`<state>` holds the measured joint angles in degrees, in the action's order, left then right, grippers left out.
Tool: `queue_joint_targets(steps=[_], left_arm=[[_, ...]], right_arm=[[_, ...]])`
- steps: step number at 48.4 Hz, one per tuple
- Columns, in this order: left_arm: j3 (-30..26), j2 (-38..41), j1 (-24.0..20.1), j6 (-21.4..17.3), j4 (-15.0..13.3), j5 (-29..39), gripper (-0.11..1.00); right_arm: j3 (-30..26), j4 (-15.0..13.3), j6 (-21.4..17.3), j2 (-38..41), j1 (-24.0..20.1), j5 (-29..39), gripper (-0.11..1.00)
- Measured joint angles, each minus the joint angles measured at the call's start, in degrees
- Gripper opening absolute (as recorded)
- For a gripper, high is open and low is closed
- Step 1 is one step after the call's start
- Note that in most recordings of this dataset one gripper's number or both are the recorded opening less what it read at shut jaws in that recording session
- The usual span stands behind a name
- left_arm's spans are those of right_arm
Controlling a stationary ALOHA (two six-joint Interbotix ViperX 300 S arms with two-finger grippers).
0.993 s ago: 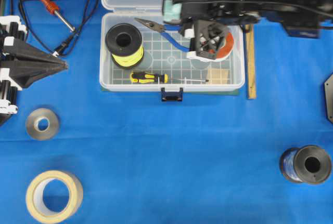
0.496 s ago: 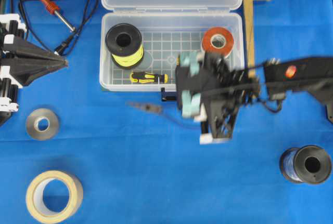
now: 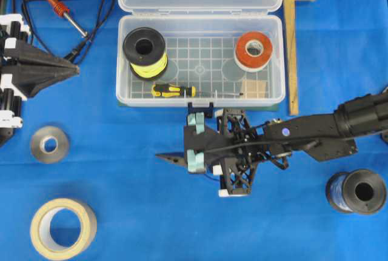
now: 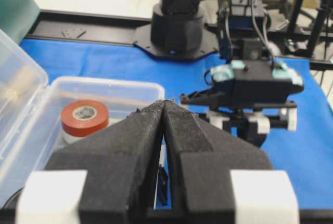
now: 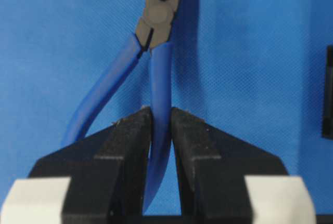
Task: Pick the nipper from the toolbox among several items.
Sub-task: 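Lift the pliers out of the toolbox and carry them toward the front, then release the pliers on the table and retract the right gripper rightward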
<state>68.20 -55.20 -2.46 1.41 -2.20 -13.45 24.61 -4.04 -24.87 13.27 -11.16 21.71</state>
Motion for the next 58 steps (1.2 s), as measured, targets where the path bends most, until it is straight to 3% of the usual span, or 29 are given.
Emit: queue_joint_targets(steps=[9,18,22,29,40,58], left_arm=[[0.00,0.00,0.00,-0.09,0.00,-0.09,0.00],[0.00,0.00,-0.09,0.00,0.00,0.00,0.00],[0.00,0.00,-0.09,-0.09,0.00,0.09,0.00],[0.00,0.00,-0.09,-0.09,0.00,0.35,0.00],[0.00,0.00,-0.09,0.00,0.00,0.70,0.00],[0.09,0.00,-0.09,0.00,0.00,0.88,0.00]], right_arm=[[0.00,0.00,-0.53,1.41,0.09,-0.09,0.16],[0.00,0.00,-0.53,1.58,0.62,0.26,0.70],[0.00,-0.44,-0.53,0.35,0.88,2.02,0.85],[0.26,-1.67,-0.44,-7.21,1.67,5.89,0.79],[6.15,-8.26,-1.58,-23.82,2.99,7.91,0.81],[26.37,-10.46,-2.46,-48.16,7.65,-5.54,0.81]])
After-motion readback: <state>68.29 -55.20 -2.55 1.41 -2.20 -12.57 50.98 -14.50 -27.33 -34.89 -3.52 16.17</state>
